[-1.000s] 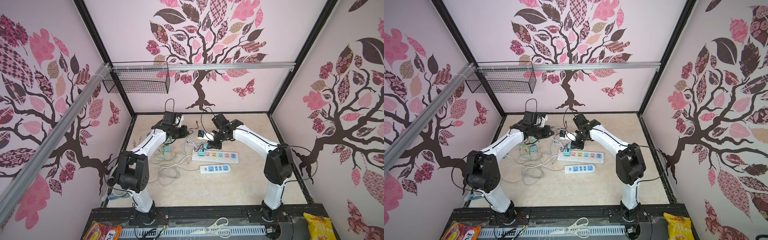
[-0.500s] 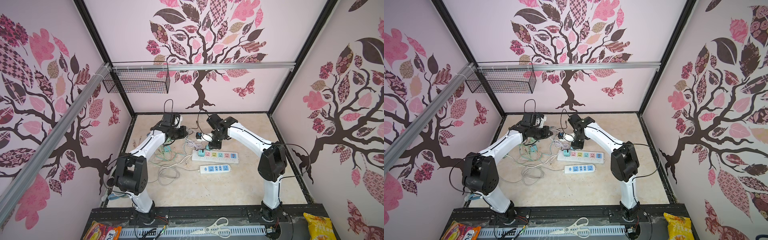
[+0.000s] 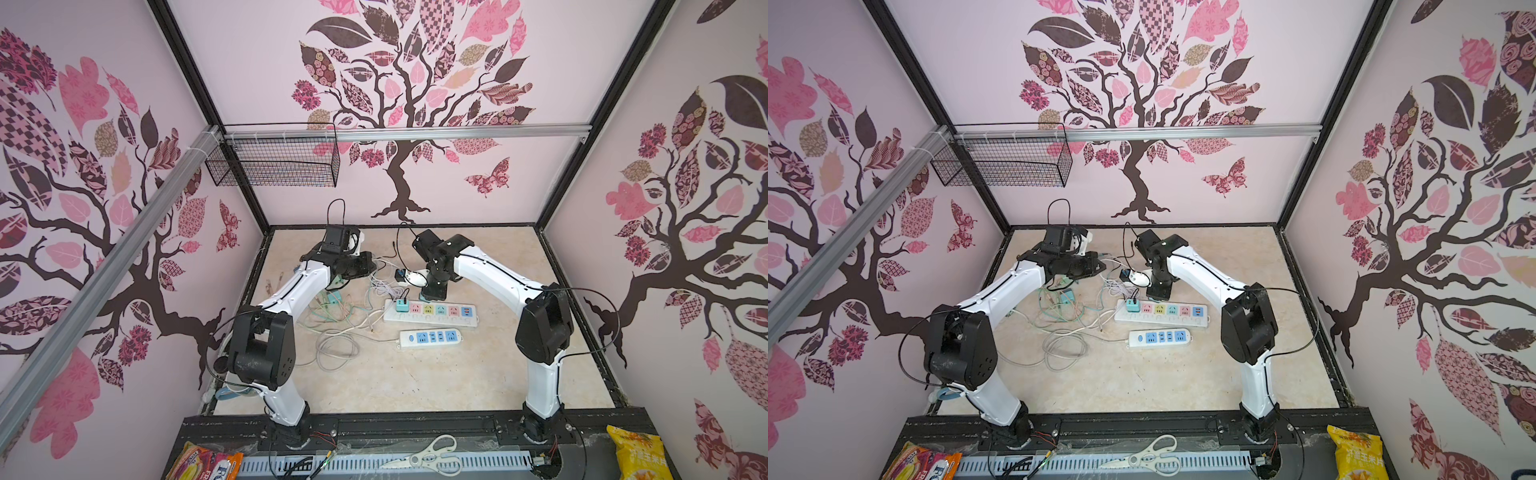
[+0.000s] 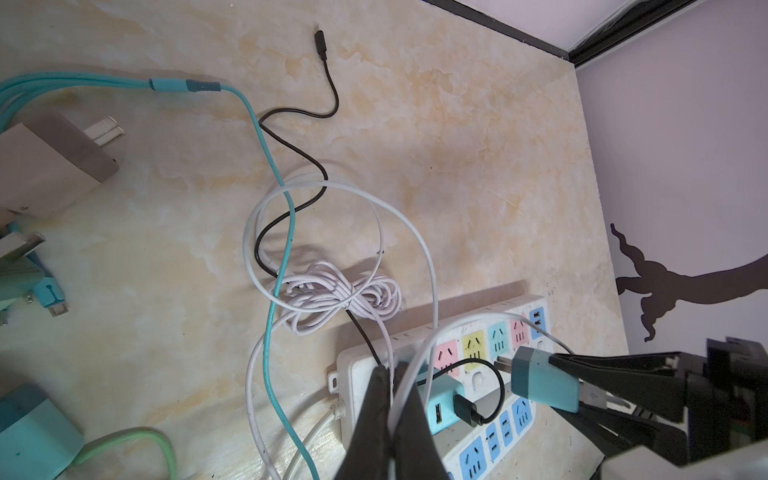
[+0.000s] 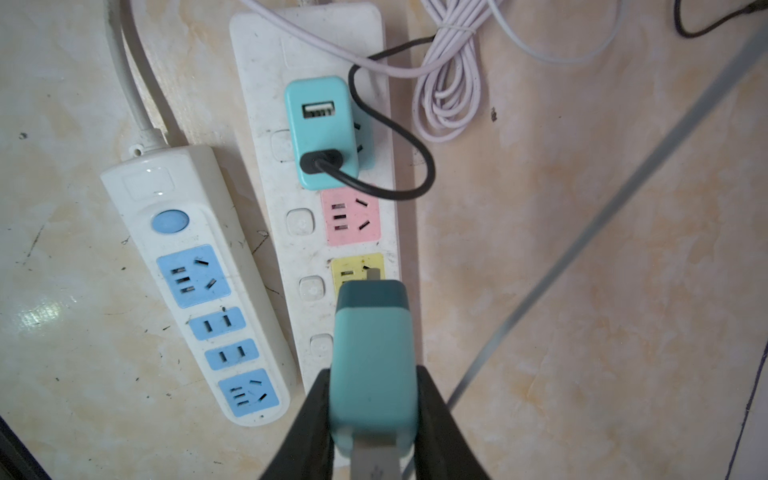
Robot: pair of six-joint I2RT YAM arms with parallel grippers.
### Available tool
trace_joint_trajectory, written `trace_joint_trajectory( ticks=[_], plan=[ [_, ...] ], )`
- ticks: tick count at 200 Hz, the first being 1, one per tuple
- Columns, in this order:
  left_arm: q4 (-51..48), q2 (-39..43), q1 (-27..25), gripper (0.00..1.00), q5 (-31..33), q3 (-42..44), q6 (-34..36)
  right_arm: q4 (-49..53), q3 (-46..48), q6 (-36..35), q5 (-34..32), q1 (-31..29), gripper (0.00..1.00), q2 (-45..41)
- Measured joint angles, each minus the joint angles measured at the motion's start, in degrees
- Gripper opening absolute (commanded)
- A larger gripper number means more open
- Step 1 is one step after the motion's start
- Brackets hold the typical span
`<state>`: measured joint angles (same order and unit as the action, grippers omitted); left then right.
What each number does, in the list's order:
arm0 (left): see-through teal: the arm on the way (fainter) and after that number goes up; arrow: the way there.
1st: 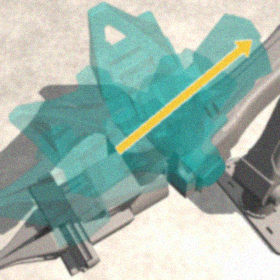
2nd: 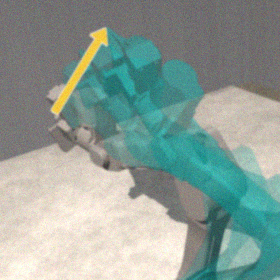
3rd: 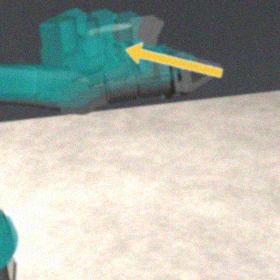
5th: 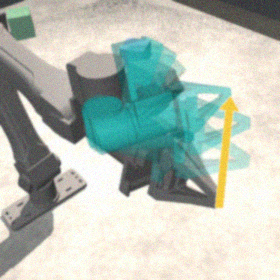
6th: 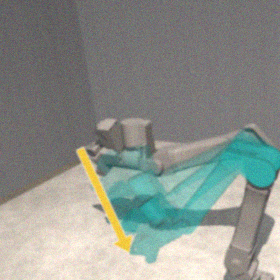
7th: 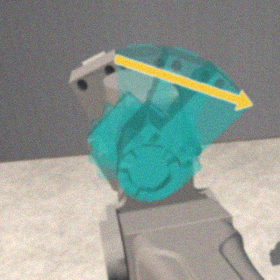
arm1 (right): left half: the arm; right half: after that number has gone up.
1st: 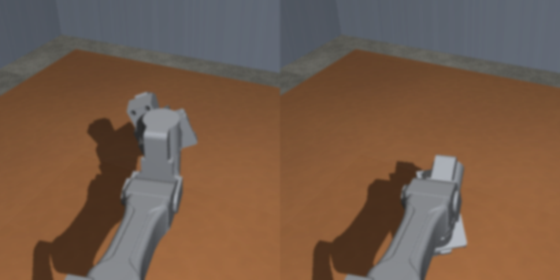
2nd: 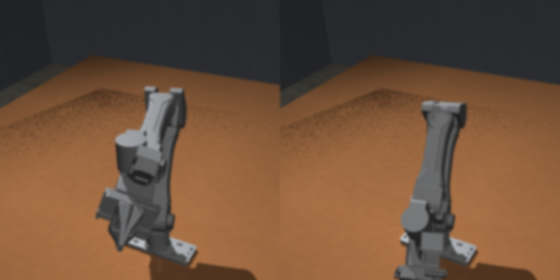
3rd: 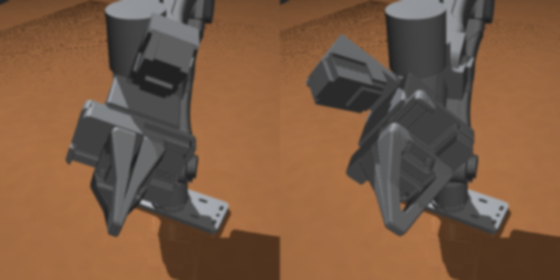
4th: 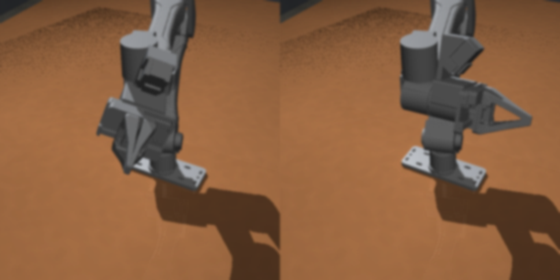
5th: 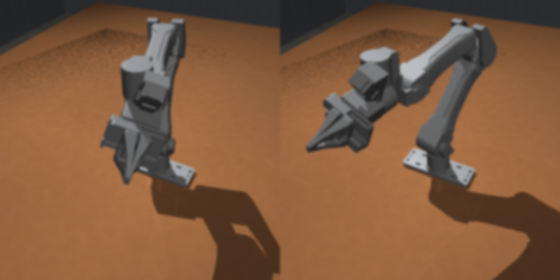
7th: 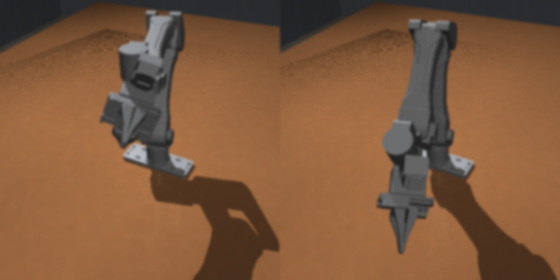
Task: Insert the plug
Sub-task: 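Carry the teal charger with the right gripper over the white power strip, then push the teal charger prongs into the strip socket, then open the right gripper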
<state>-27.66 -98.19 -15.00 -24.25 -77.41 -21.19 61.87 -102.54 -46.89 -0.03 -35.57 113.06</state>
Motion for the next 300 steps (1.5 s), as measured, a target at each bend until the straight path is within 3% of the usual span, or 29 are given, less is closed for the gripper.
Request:
trace_joint_trajectory(
  ticks=[158,263,300],
  plan=[
    [2.64,0.39,0.68,0.00,-0.94,2.67,-1.70,4.24,-6.23,0.37,-7.37,-7.74,0.03,9.84],
    [3.17,0.63,1.09,0.00,-1.92,3.28,-2.29,4.33,-7.87,0.17,-10.80,-8.57,0.03,12.15],
    [3.17,0.63,1.09,0.00,-1.95,3.28,-2.40,5.79,-10.10,0.20,-10.71,-8.63,0.08,13.81]
  ],
)
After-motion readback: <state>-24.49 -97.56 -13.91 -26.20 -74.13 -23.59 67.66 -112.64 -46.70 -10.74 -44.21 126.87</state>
